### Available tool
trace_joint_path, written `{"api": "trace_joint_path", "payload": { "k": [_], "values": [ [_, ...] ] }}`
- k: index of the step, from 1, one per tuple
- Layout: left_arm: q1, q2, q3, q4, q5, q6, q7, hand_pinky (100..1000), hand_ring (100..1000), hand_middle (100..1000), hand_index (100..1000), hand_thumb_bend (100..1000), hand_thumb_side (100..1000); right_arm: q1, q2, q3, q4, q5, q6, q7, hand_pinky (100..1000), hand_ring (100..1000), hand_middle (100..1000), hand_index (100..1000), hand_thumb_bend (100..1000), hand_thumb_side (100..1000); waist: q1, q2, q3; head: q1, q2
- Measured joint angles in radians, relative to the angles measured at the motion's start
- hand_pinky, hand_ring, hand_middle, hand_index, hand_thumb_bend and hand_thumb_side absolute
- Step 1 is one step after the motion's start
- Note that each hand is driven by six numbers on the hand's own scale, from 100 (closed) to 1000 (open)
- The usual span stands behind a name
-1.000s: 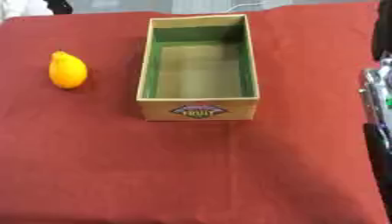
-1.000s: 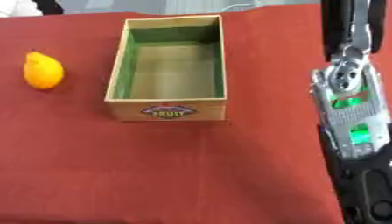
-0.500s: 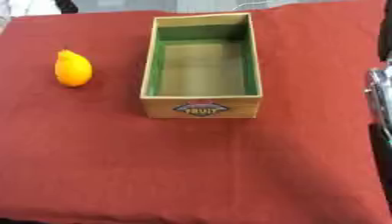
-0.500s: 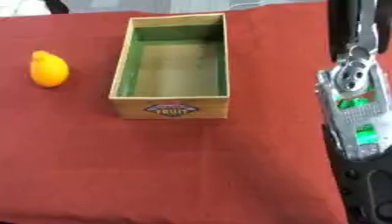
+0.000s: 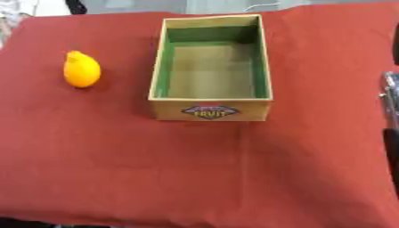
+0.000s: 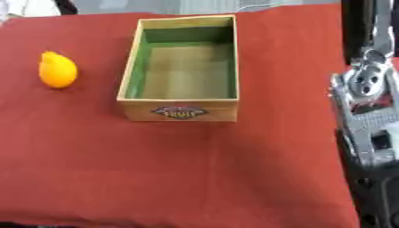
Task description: Pick up objects on the table and place them in the box.
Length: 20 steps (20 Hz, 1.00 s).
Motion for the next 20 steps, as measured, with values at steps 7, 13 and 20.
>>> {"api": "trace_joint_path", "payload": {
  "k": [7, 13, 20],
  "values": [
    [-0.173, 0.015, -0.076, 0.215, -0.226, -0.134, -0.286, 667, 728, 726, 918, 594, 847, -0.005, -0.007, 0.004, 0.000, 0.000, 0.006, 0.010, 790, 738, 546, 826, 100, 1000, -0.005, 0.000, -0.008, -0.004, -0.003],
    [-0.257, -0.019, -0.124, 0.399, -0.369, -0.219, -0.476, 698, 783, 782, 960, 687, 898, -0.004, -0.009, 0.007, 0.000, 0.000, 0.008, 0.015, 790, 738, 545, 826, 100, 1000, -0.003, -0.001, -0.008, -0.008, -0.004],
    [-0.301, -0.044, -0.174, 0.553, -0.528, -0.296, -0.515, 728, 823, 818, 997, 752, 907, -0.001, -0.012, 0.012, 0.000, 0.000, 0.009, 0.017, 791, 739, 545, 828, 100, 1000, 0.002, -0.002, -0.006, -0.009, -0.003]
  ]
}}
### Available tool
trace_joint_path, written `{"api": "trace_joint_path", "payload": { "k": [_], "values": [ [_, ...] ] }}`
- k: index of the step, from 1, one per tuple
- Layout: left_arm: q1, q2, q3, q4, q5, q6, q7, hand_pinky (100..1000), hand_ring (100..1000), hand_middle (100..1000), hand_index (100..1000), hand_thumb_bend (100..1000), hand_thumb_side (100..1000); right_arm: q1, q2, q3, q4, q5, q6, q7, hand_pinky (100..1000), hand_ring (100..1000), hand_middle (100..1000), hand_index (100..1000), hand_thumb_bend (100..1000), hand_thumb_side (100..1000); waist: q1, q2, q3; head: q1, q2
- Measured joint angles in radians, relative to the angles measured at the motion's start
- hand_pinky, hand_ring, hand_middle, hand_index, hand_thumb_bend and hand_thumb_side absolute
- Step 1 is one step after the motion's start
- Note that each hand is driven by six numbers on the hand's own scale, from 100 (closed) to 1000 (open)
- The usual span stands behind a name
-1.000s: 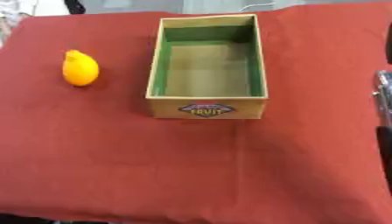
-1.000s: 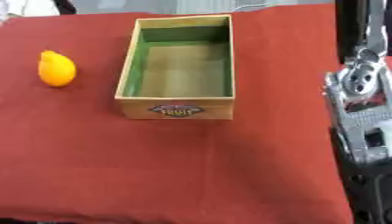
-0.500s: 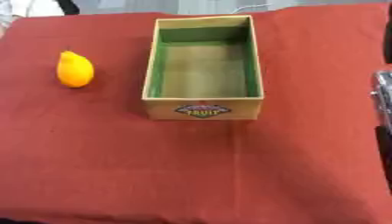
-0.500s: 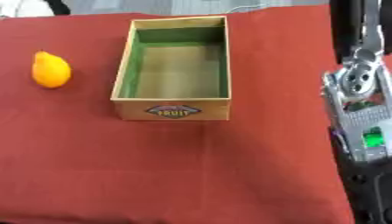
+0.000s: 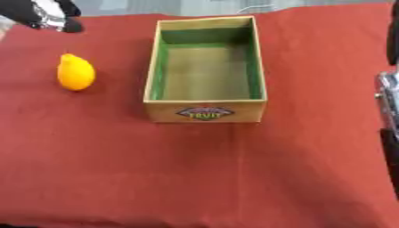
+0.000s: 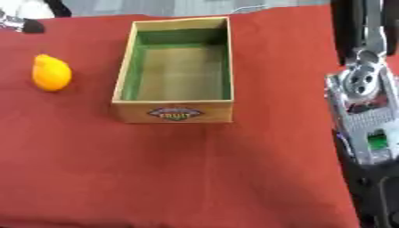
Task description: Pick up objects on the table and place them in the box.
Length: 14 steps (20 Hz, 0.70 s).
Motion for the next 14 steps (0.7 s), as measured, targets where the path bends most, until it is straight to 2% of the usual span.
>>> {"api": "trace_joint_path", "payload": {
  "k": [5, 9, 11, 14],
  "values": [
    [-0.007, -0.020, -0.004, 0.086, -0.066, -0.038, -0.013, 747, 838, 826, 1000, 850, 882, 0.000, -0.005, 0.000, 0.000, 0.000, 0.000, 0.000, 791, 739, 545, 827, 100, 1000, 0.000, 0.000, -0.003, 0.001, -0.002],
    [-0.009, -0.031, -0.003, 0.124, -0.097, -0.061, -0.039, 725, 839, 830, 1000, 903, 795, 0.000, -0.005, 0.000, 0.000, 0.000, 0.001, 0.001, 791, 739, 545, 827, 100, 1000, 0.000, 0.000, -0.006, 0.001, -0.005],
    [-0.012, -0.036, -0.002, 0.138, -0.107, -0.063, -0.048, 713, 838, 848, 1000, 884, 749, 0.000, -0.005, 0.000, 0.000, -0.001, 0.001, 0.001, 792, 739, 545, 826, 100, 1000, 0.000, 0.000, -0.007, 0.002, -0.005],
    [-0.015, -0.044, 0.007, 0.158, -0.121, -0.059, -0.057, 708, 832, 847, 1000, 718, 631, 0.000, -0.005, 0.000, 0.000, -0.001, 0.001, 0.001, 792, 736, 544, 825, 100, 1000, 0.000, 0.000, -0.008, 0.003, -0.006]
  ]
}}
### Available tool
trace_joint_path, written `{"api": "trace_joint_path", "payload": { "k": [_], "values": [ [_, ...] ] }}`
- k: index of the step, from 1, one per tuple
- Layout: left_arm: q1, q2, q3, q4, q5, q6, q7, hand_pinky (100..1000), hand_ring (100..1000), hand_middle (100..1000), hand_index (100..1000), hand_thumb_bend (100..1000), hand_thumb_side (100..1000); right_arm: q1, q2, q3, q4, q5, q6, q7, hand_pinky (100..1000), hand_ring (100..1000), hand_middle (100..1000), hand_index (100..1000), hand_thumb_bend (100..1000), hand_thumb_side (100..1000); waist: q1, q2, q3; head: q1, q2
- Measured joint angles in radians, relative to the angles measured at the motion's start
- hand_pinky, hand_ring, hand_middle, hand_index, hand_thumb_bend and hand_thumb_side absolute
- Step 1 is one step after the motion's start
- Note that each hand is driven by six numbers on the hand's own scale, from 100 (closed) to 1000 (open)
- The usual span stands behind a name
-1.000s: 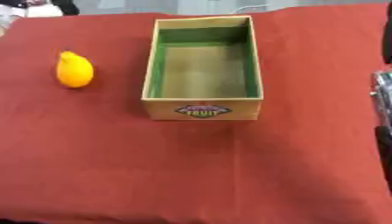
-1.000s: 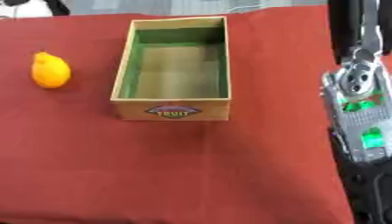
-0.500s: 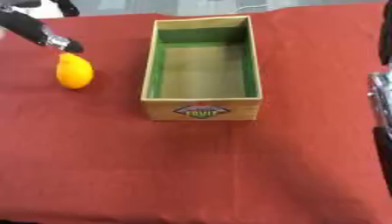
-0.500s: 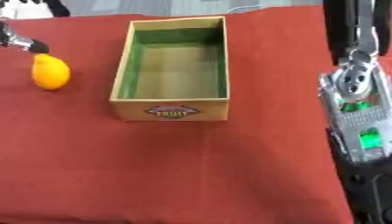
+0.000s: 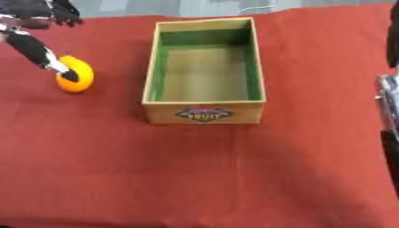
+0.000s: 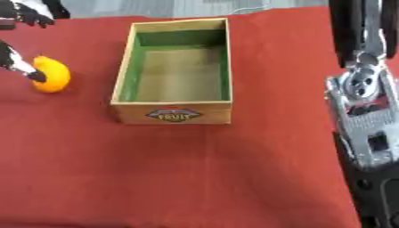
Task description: Pick up objects on the table and place them in the box.
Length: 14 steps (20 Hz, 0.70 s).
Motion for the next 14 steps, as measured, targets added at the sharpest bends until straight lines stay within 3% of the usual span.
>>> {"api": "trace_joint_path", "payload": {
  "k": [4, 11, 14],
  "values": [
    [-0.003, -0.014, 0.012, 0.034, 0.002, 0.004, -0.010, 699, 822, 857, 1000, 551, 525, 0.000, 0.000, 0.000, 0.000, -0.002, 0.000, 0.000, 792, 735, 543, 825, 100, 1000, 0.000, 0.000, -0.004, 0.000, -0.008],
    [-0.014, -0.031, 0.022, 0.076, 0.002, 0.023, -0.026, 692, 817, 865, 1000, 604, 557, 0.000, 0.000, 0.000, 0.000, -0.004, 0.001, 0.001, 793, 733, 542, 824, 100, 1000, 0.003, 0.002, -0.007, 0.005, -0.012],
    [-0.017, -0.038, 0.027, 0.095, -0.013, 0.031, -0.034, 693, 819, 872, 1000, 675, 583, 0.001, 0.000, 0.000, 0.000, -0.006, 0.001, 0.001, 793, 731, 541, 824, 100, 1000, 0.006, 0.005, -0.012, 0.008, -0.016]
  ]
}}
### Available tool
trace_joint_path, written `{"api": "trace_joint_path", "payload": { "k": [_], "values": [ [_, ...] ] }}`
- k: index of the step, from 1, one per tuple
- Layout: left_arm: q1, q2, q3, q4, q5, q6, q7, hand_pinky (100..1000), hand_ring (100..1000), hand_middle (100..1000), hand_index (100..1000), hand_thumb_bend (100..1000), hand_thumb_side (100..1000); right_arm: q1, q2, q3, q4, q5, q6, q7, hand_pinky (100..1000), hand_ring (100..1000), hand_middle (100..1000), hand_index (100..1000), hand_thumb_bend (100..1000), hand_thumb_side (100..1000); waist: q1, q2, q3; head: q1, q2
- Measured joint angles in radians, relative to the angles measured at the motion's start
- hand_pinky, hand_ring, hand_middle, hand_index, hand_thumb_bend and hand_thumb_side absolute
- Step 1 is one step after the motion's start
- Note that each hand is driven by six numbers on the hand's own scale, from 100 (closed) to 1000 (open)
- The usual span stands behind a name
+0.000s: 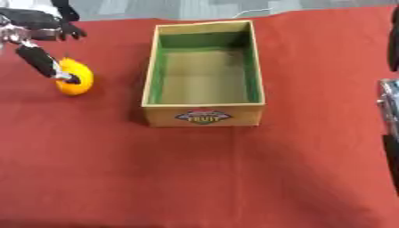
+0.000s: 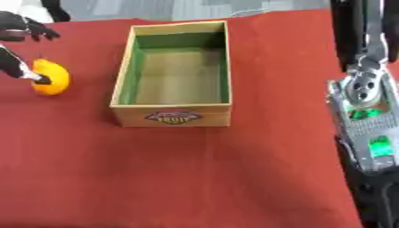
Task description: Pick up objects on the table and place them in the box.
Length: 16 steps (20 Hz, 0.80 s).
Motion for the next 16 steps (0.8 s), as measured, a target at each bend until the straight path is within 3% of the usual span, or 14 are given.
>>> {"api": "trace_joint_path", "payload": {
  "k": [5, 16],
  "values": [
    [-0.003, -0.007, 0.013, 0.037, -0.061, 0.035, -0.004, 697, 830, 894, 1000, 836, 634, 0.000, 0.000, 0.000, 0.000, -0.001, 0.000, 0.000, 794, 729, 540, 823, 100, 1000, 0.002, 0.004, -0.004, 0.002, -0.001],
    [-0.007, -0.024, 0.046, 0.115, -0.217, 0.115, 0.064, 697, 825, 875, 1000, 827, 652, 0.000, 0.000, 0.000, 0.000, -0.004, 0.000, 0.000, 795, 727, 539, 823, 100, 1000, 0.003, 0.011, -0.013, 0.006, -0.002]
  ]
}}
